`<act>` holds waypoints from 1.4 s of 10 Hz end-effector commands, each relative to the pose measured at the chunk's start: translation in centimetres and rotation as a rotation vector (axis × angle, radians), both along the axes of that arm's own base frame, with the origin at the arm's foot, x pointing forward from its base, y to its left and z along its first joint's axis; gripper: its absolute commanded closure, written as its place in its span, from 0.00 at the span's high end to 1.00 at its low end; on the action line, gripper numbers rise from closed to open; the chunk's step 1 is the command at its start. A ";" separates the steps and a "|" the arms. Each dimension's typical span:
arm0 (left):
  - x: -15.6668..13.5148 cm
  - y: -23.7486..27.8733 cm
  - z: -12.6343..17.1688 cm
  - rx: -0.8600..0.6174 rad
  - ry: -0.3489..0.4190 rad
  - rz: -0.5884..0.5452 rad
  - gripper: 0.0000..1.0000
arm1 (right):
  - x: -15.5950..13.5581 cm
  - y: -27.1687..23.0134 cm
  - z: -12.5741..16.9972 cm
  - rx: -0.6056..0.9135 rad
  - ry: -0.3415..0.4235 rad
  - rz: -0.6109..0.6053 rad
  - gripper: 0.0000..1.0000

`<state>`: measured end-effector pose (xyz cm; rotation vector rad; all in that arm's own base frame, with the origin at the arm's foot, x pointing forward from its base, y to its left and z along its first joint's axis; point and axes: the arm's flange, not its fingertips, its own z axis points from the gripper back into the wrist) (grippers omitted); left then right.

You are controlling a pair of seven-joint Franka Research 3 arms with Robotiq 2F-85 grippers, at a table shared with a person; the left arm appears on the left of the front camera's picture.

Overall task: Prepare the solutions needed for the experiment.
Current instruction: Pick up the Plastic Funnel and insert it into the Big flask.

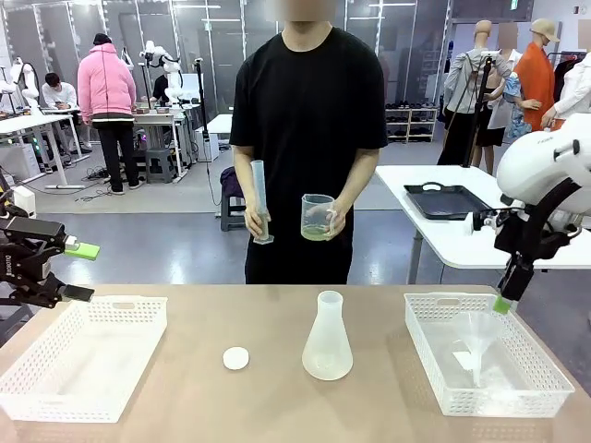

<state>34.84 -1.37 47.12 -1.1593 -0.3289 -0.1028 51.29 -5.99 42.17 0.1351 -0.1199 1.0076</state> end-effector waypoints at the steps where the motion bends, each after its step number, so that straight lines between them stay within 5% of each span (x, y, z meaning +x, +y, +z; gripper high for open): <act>1: 0.1 -0.2 0.3 -0.024 0.000 0.000 1.00 | 1.9 -0.6 -1.1 0.026 0.043 0.075 1.00; 11: 0.1 -0.2 0.3 -0.024 0.000 0.000 1.00 | 6.5 -2.4 -7.5 0.187 0.203 0.314 1.00; 14: 0.1 -0.2 0.3 -0.024 0.000 0.000 1.00 | 6.9 -2.7 -8.2 0.244 0.255 0.290 0.75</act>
